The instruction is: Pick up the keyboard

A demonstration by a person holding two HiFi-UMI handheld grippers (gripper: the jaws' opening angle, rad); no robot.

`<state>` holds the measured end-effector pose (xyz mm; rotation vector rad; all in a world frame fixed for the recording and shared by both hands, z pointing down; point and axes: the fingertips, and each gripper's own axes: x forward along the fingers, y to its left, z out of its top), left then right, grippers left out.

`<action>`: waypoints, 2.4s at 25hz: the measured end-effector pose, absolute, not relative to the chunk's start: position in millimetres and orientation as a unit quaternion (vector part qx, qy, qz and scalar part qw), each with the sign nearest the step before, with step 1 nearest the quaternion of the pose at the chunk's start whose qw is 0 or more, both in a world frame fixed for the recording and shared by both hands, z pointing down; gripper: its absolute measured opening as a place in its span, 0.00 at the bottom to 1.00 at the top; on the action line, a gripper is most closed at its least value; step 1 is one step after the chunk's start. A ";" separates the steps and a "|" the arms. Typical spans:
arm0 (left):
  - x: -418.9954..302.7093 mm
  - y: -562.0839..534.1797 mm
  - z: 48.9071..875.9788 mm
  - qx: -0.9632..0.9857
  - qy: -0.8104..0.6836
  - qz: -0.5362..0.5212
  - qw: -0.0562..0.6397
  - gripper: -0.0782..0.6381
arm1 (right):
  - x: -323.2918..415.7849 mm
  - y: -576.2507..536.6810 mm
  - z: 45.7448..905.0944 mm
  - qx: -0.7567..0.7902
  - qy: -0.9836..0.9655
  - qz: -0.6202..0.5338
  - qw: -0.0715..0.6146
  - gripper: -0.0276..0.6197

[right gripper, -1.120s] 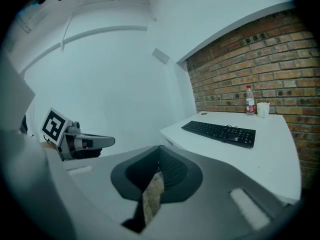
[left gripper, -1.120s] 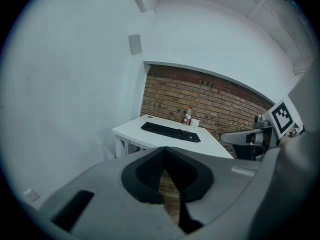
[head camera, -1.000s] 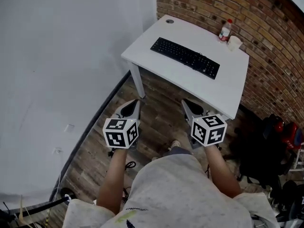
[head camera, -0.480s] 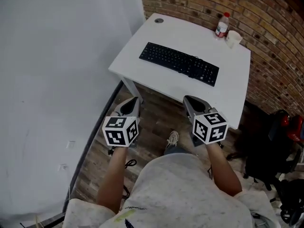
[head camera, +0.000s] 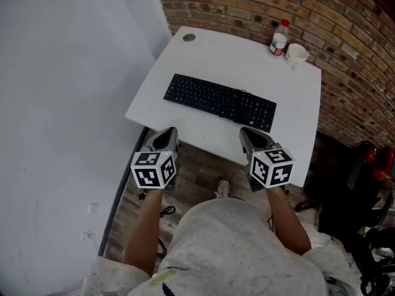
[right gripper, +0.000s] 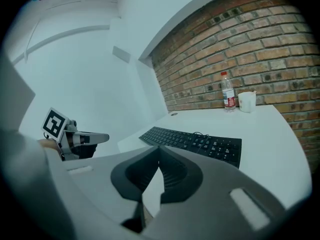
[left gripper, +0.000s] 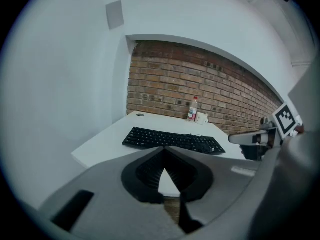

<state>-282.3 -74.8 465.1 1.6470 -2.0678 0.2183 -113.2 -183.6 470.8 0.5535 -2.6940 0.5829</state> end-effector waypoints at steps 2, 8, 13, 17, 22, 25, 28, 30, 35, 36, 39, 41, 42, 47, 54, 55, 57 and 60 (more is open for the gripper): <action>-287.1 -88.4 467.7 0.599 -0.759 0.089 0.241 0.10 | -110.7 -199.5 474.2 0.201 -0.944 0.205 0.165 0.06; -301.8 -119.5 477.3 0.589 -0.762 0.104 0.247 0.10 | -107.1 -235.5 482.0 0.217 -0.940 0.204 0.167 0.06; -312.7 -144.1 485.7 0.596 -0.754 0.114 0.250 0.14 | -101.1 -260.4 494.2 0.243 -0.930 0.214 0.172 0.06; -332.0 -162.5 492.5 0.600 -0.750 0.122 0.250 0.19 | -100.8 -278.2 505.7 0.267 -0.922 0.211 0.183 0.07; -367.1 -190.4 501.2 0.608 -0.742 0.124 0.253 0.25 | -102.6 -296.7 519.0 0.311 -0.905 0.216 0.194 0.11; -387.0 -205.3 511.1 0.616 -0.731 0.141 0.257 0.31 | -104.4 -305.3 524.3 0.338 -0.893 0.220 0.198 0.15; -405.0 -217.8 524.4 0.621 -0.722 0.154 0.263 0.36 | -102.1 -314.0 528.3 0.368 -0.881 0.216 0.206 0.23; -413.8 -226.0 533.7 0.625 -0.712 0.165 0.273 0.42 | -99.3 -320.3 529.7 0.387 -0.871 0.217 0.209 0.28; -430.3 -242.8 551.6 0.635 -0.694 0.182 0.286 0.52 | -93.3 -333.0 535.4 0.426 -0.851 0.222 0.214 0.37; -432.4 -245.8 554.0 0.637 -0.691 0.182 0.289 0.54 | -92.1 -335.2 536.7 0.432 -0.847 0.223 0.215 0.38; -437.2 -254.7 561.4 0.643 -0.680 0.184 0.300 0.59 | -90.1 -342.7 540.4 0.449 -0.837 0.225 0.220 0.43; -439.1 -259.7 566.4 0.648 -0.672 0.186 0.307 0.63 | -89.9 -347.2 542.9 0.459 -0.830 0.227 0.222 0.49; -439.7 -261.9 568.6 0.650 -0.668 0.187 0.309 0.64 | -89.7 -349.3 544.4 0.463 -0.827 0.229 0.222 0.50; -440.8 -270.6 574.7 0.661 -0.651 0.188 0.321 0.67 | -92.0 -358.6 553.3 0.472 -0.816 0.243 0.228 0.55; -441.0 -278.5 581.3 0.675 -0.626 0.185 0.345 0.68 | -93.8 -366.4 568.7 0.474 -0.801 0.274 0.241 0.59; -440.7 -278.9 582.3 0.676 -0.622 0.183 0.351 0.68 | -93.7 -366.9 570.3 0.473 -0.799 0.279 0.243 0.60; -439.9 -280.0 584.5 0.677 -0.617 0.175 0.362 0.68 | -92.9 -368.5 573.5 0.473 -0.796 0.285 0.250 0.61; -440.1 -279.3 586.8 0.674 -0.614 0.165 0.377 0.68 | -93.4 -369.8 578.5 0.469 -0.792 0.291 0.263 0.63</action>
